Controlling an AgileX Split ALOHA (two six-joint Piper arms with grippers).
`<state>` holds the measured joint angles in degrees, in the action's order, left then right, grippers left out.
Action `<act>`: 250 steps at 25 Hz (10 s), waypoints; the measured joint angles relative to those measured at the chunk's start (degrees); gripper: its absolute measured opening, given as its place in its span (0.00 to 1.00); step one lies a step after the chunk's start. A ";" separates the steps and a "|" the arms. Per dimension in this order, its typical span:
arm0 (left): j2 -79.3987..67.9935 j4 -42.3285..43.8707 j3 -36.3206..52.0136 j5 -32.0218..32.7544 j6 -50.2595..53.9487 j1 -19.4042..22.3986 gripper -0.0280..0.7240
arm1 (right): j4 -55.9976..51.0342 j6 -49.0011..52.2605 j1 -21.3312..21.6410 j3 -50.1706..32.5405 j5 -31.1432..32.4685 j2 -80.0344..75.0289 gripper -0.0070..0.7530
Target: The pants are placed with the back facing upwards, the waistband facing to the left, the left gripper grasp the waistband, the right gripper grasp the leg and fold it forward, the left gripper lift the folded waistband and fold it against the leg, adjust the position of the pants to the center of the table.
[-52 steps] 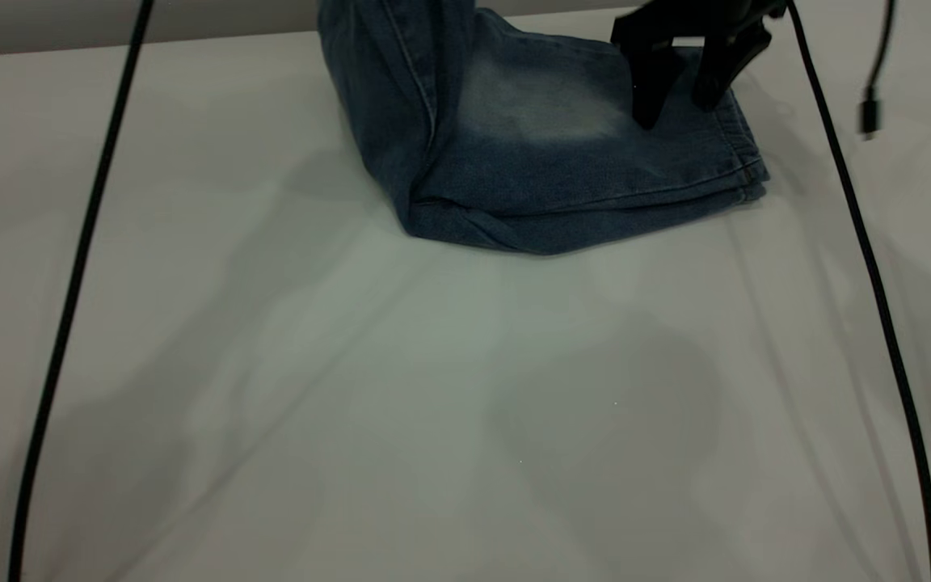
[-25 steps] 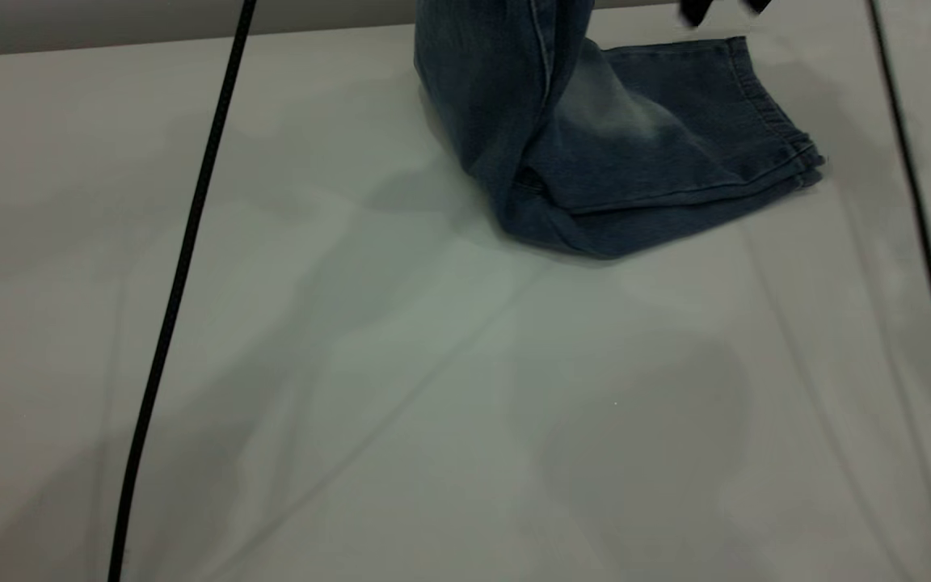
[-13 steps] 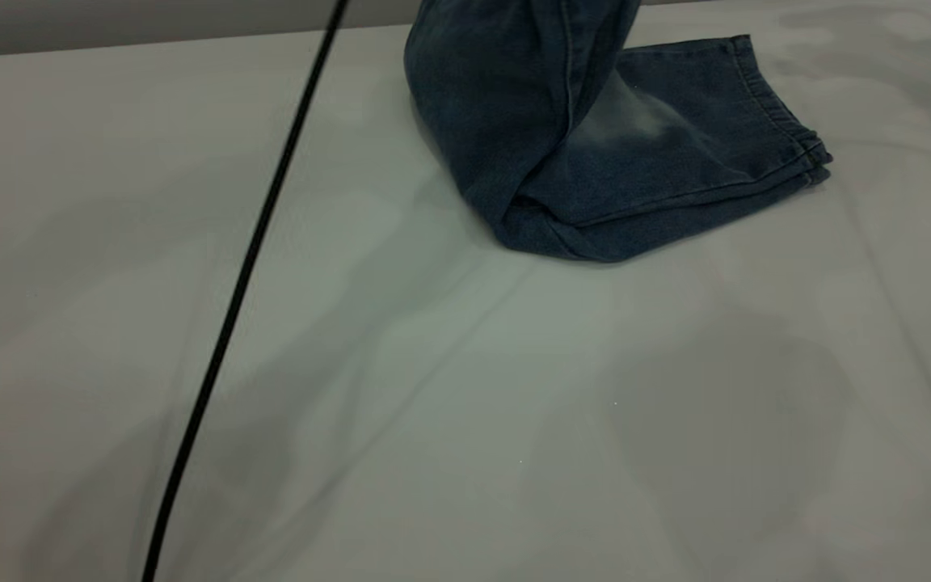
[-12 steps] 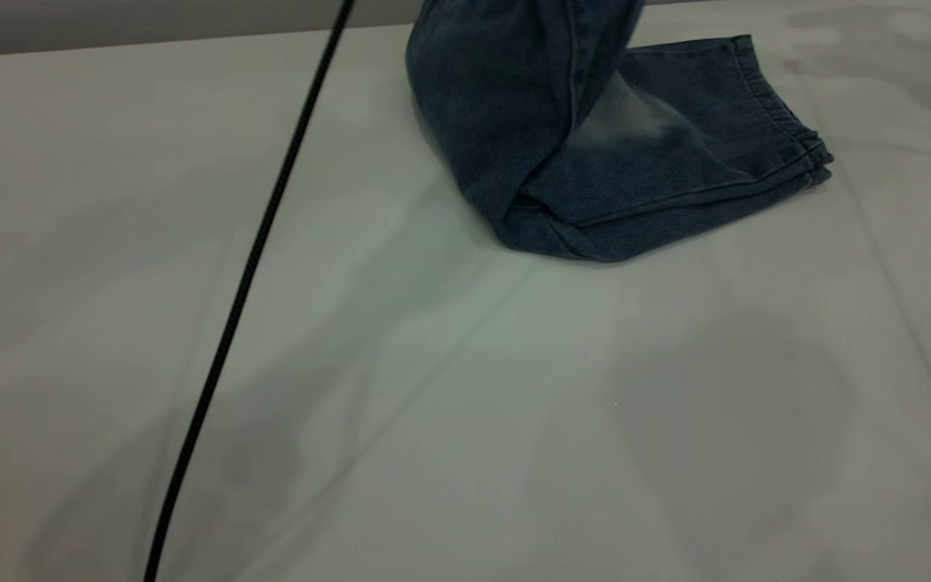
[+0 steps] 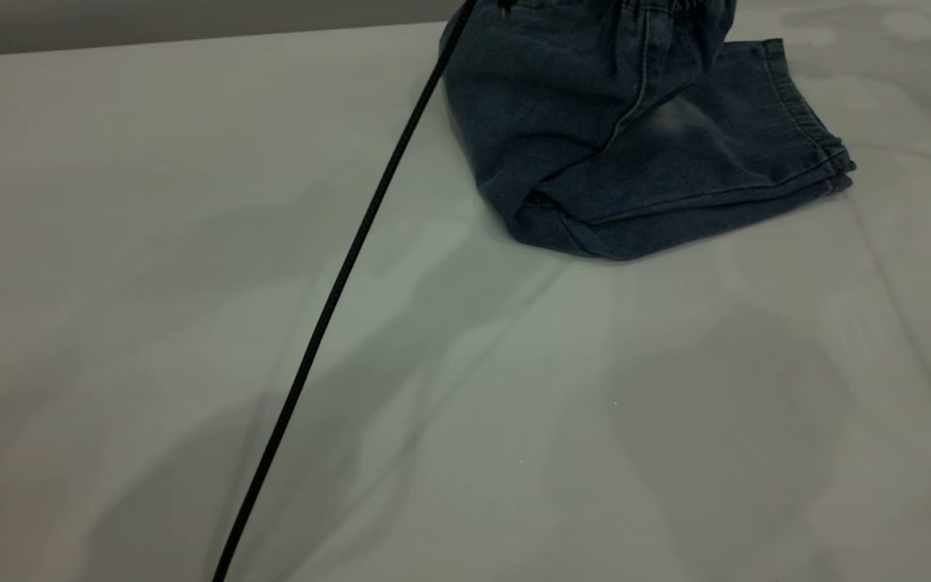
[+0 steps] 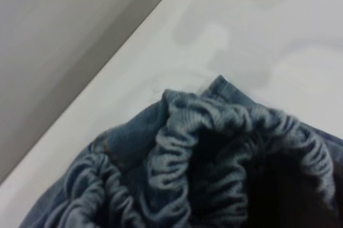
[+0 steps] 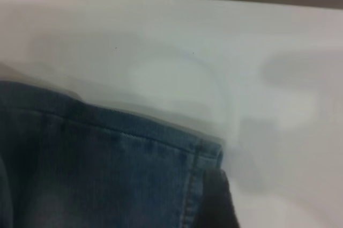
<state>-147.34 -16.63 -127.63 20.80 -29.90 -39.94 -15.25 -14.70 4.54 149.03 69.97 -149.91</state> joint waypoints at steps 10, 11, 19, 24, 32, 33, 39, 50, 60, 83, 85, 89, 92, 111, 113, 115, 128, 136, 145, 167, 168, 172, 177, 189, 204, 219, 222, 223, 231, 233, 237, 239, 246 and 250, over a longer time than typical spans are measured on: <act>0.10 -0.16 0.00 -11.30 0.38 -0.26 0.65 | 0.05 0.10 0.05 0.47 0.00 0.12 0.62; 0.16 -0.16 0.00 -12.31 0.38 -0.26 0.68 | 0.17 0.10 0.05 0.47 0.05 0.42 0.62; 5.16 0.35 -0.50 -4.64 4.42 1.78 0.72 | 0.33 0.10 0.05 0.47 0.05 6.90 0.62; 7.76 7.53 -0.64 12.29 10.81 3.84 0.71 | -2.73 1.06 0.05 0.47 0.10 14.01 0.62; 2.60 21.25 -0.53 21.06 22.88 4.35 0.71 | -8.80 1.11 -0.01 0.53 0.16 27.57 0.62; 1.66 21.50 -0.53 20.26 23.20 4.03 0.71 | -8.80 1.11 -0.01 0.53 0.16 29.27 0.62; -3.04 20.62 -0.49 9.14 23.20 3.19 0.71 | -10.21 1.18 -0.01 0.53 0.16 36.06 0.62; -8.11 20.49 -0.49 8.73 23.20 3.13 0.71 | -11.82 1.73 -0.01 -0.14 0.10 36.95 0.62; -7.68 20.74 -1.69 26.29 23.20 3.26 0.71 | -11.76 1.84 -0.01 -0.14 0.06 36.90 0.62; -5.54 21.18 -24.44 49.44 21.16 3.09 0.71 | -13.27 2.68 -0.01 -0.14 0.03 38.36 0.62; -3.11 21.98 -24.44 49.44 21.16 3.14 0.71 | -14.25 2.68 -0.01 -0.14 0.03 40.08 0.62; 2.85 23.40 -24.44 49.44 21.31 3.18 0.71 | -14.60 3.73 -0.01 -0.14 0.03 44.72 0.62; 7.79 26.78 -24.48 49.44 21.36 3.18 0.71 | -14.61 4.09 -0.01 -0.14 0.03 48.88 0.62; 45.38 30.06 -8.74 49.20 28.11 3.20 0.71 | -15.57 0.09 -0.01 -43.96 0.02 92.86 0.62; 51.10 29.19 -2.03 49.14 28.11 3.20 0.71 | -15.11 0.09 -0.01 -49.85 0.02 98.10 0.62; 56.70 29.06 4.67 49.11 28.11 3.20 0.71 | -15.09 0.14 -0.01 -55.79 0.02 103.77 0.62; 95.28 24.03 50.20 49.19 25.83 3.20 0.71 | -12.49 2.46 -0.01 -84.49 0.02 131.85 0.62; 114.13 20.56 71.68 49.14 25.57 3.20 0.71 | -4.14 0.48 -0.01 -100.82 0.01 145.43 0.62; 127.15 17.51 88.18 46.80 24.24 3.20 0.71 | -1.79 -3.53 -0.01 -115.60 -3.10 149.91 0.62; 129.82 10.57 98.70 40.94 24.18 3.20 0.71 | -1.61 -3.80 -0.01 -118.88 -5.59 149.91 0.62; 129.82 10.57 98.70 40.99 24.18 3.20 0.71 | -1.61 -3.80 -0.01 -118.88 -5.59 149.91 0.62; 129.82 10.57 98.70 41.10 24.18 3.20 0.71 | -1.61 -3.80 -0.01 -118.88 -5.59 149.91 0.62; 129.82 10.57 98.65 41.28 24.18 3.20 0.71 | -1.56 -3.80 -0.01 -118.88 -5.59 149.91 0.62; 138.19 10.51 98.65 41.28 24.18 21.85 0.71 | -1.56 -3.85 -0.01 -118.88 -5.54 149.91 0.62; 147.34 10.45 98.58 41.40 24.18 40.52 0.71 | -1.51 -3.79 -0.01 -118.88 -5.54 149.91 0.62; 147.34 10.50 98.58 41.34 24.18 40.47 0.71 | -0.25 -3.85 0.04 -119.01 -6.15 149.91 0.62; 147.34 10.50 98.58 41.34 24.18 40.47 0.71 | 2.79 -0.93 0.04 -119.78 -9.03 149.91 0.62; 147.34 10.50 98.58 41.34 24.18 40.47 0.71 | 4.02 1.03 -0.01 -119.94 -8.73 149.91 0.62; 147.34 10.50 98.58 41.34 24.18 40.47 0.71 | 8.24 9.16 -3.09 -119.94 -8.89 149.91 0.62; 147.34 10.50 98.58 41.34 24.18 40.47 0.71 | 8.29 9.16 -5.11 -119.94 -8.89 149.91 0.62; 147.34 10.50 98.58 41.34 24.18 40.47 0.71 | 9.37 9.77 -8.93 -119.94 -8.89 149.91 0.62; 147.34 10.50 98.58 41.34 24.18 40.47 0.71 | 9.71 10.44 -10.52 -119.94 -8.89 149.91 0.62; 147.34 10.50 98.58 41.34 24.18 40.47 0.71 | 10.72 11.66 -10.87 -119.94 -8.89 149.91 0.62; 147.34 10.50 98.58 41.34 24.18 40.47 0.71 | 10.72 11.66 -10.82 -119.98 -8.94 149.91 0.62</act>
<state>0.00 -6.12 -29.05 62.14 -5.72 0.53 -4.53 -3.04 -6.28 29.04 61.03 0.00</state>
